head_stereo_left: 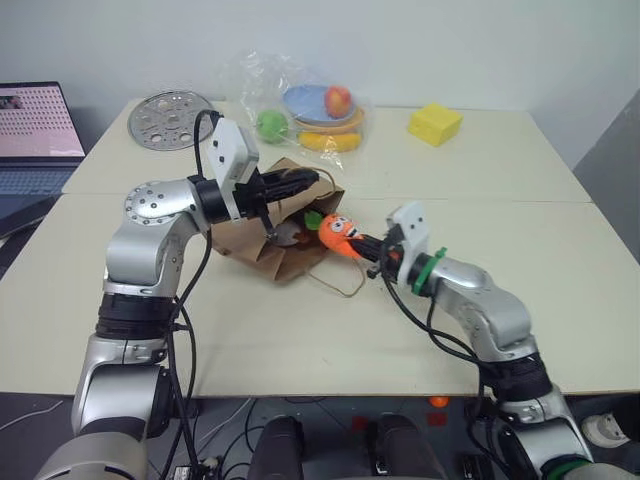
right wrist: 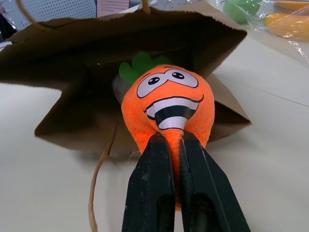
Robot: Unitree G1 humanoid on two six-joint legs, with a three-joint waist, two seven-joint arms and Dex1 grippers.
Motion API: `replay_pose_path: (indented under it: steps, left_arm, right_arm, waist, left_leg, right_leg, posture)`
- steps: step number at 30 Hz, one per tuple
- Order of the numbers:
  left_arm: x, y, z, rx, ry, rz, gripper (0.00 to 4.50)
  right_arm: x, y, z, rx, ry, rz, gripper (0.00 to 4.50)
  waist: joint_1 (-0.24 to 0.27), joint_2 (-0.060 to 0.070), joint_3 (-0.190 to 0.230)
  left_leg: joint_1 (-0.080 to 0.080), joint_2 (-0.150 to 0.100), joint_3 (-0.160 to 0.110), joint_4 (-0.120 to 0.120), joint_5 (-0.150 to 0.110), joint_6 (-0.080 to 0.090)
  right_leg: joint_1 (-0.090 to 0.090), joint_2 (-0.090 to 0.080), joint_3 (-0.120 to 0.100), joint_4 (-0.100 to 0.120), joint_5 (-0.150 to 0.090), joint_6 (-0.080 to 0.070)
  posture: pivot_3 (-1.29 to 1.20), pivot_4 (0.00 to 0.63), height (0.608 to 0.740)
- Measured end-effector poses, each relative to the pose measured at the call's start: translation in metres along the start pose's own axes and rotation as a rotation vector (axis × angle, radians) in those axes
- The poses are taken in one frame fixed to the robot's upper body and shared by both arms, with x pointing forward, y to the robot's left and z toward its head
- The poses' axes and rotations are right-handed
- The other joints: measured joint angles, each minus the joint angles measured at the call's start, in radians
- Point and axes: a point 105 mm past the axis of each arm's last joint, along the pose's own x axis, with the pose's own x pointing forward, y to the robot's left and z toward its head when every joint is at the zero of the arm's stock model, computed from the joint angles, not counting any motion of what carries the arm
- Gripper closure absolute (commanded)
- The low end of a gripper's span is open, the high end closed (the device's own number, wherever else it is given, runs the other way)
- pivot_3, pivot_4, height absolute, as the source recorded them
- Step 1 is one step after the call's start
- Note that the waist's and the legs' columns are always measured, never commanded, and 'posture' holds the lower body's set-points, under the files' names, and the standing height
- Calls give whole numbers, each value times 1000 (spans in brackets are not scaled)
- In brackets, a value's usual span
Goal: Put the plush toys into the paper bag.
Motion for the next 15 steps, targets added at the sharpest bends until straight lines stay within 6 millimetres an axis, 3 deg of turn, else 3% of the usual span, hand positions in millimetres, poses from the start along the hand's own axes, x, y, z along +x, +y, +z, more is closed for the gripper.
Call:
replay_pose_path:
  steps: [7, 15]
  left_arm:
    - [0, -4, 1, -16, 1, -25, 4500]
    - [1, -10, 4, -21, -5, -63, 4500]
  right_arm:
    - [36, 5, 2, 57, -40, 6, 4441]
    - [74, -8, -3, 85, -68, -84, 4441]
  waist:
    - [-2, 0, 0]
    - [-3, 0, 0]
  left_leg:
    - [0, 0, 0, 0, 0, 0]
    - [0, 0, 0, -1, 0, 0]
  right_leg:
    - [0, 0, 0, 0, 0, 0]
    - [-1, 0, 0, 1, 0, 0]
  posture:
    - [0, 150, 740]
    - [0, 150, 740]
